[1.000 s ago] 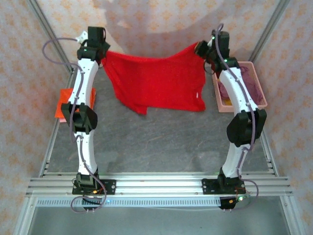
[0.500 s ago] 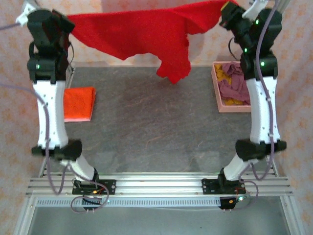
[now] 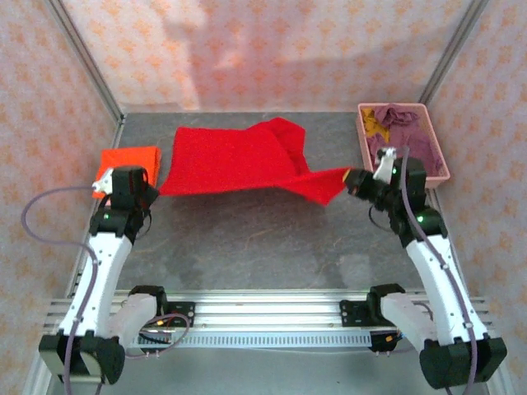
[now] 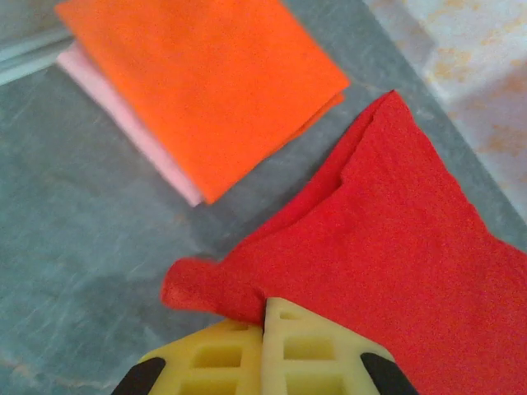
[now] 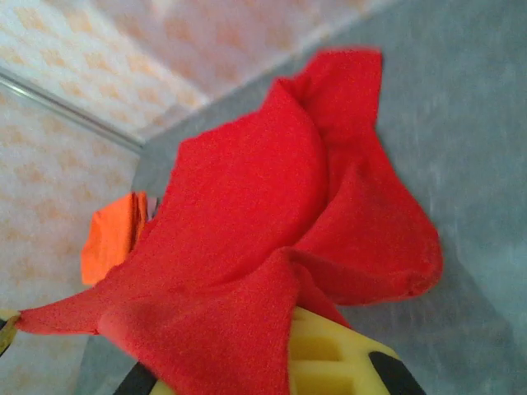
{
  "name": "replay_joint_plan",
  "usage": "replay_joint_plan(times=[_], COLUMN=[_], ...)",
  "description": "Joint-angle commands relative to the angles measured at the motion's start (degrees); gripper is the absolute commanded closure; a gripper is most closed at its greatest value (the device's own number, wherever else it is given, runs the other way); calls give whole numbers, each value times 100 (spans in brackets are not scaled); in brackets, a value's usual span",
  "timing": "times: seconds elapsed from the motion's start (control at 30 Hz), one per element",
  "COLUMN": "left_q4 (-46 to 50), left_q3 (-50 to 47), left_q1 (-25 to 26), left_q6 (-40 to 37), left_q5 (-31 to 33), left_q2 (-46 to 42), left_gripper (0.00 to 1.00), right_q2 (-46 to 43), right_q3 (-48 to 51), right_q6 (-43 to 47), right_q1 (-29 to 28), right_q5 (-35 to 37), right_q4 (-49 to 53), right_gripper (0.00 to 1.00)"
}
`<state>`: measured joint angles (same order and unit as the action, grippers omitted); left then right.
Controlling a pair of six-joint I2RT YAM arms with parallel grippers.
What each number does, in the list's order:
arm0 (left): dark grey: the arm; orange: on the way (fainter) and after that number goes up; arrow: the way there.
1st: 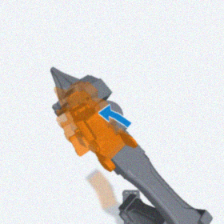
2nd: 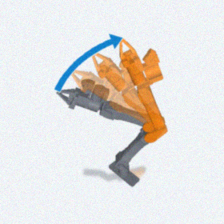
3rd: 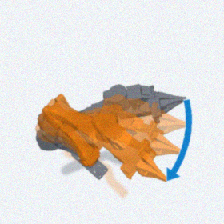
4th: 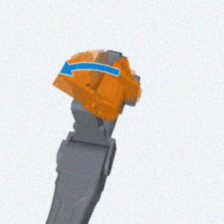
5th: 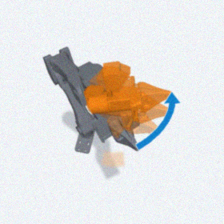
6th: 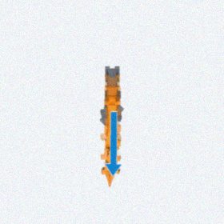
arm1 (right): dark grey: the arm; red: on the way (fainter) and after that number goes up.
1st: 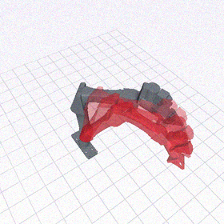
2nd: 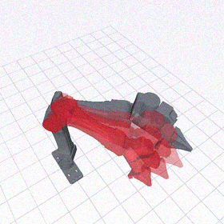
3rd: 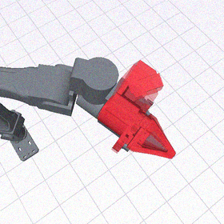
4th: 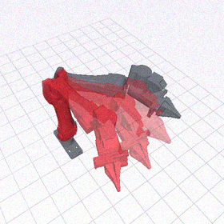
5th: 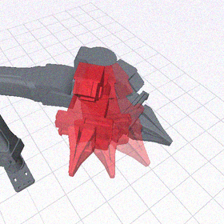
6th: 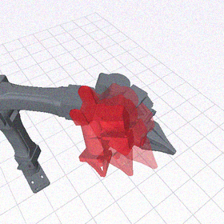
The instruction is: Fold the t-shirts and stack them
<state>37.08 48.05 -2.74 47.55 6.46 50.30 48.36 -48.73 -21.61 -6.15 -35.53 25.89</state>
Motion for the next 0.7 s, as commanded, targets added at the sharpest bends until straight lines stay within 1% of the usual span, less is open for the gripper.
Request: replay_joint_plan(times=[0.0, 0.13, 0.27, 0.4, 0.5, 0.53, 0.6, 0.67], left_q4=[269, 275, 149, 27, -60, -48, 12, 116], left_q3=[-608, -1202, -1468, -1596, -1688, -1709, -1738, -1762], left_q1=[-60, -60, -60, -60, -60, -60, -60, -60], left_q6=[215, 425, 528, 575, 632, 676, 740, 790], left_q5=[231, 339, 422, 505, 565, 628, 761, 909], left_q2=[-301, -492, -457, -276, -91, -29, 53, 77], left_gripper=[100, 100, 100, 100, 100, 96, 93, 92], right_q2=[-339, -558, -535, -272, 107, 244, 458, 605], right_q3=[834, 1653, 2052, 2192, 2197, 2201, 2207, 2215], right_q6=[-661, -1169, -1407, -1487, -1472, -1469, -1476, -1485], right_q1=[35, 26, 13, -13, -106, -157, -301, -496], right_q5=[-396, -524, -542, -542, -544, -542, -551, -543], right_q4=[435, 574, 571, 332, 99, 22, -98, -128], right_gripper=[100, 100, 100, 100, 100, 100, 100, 100])
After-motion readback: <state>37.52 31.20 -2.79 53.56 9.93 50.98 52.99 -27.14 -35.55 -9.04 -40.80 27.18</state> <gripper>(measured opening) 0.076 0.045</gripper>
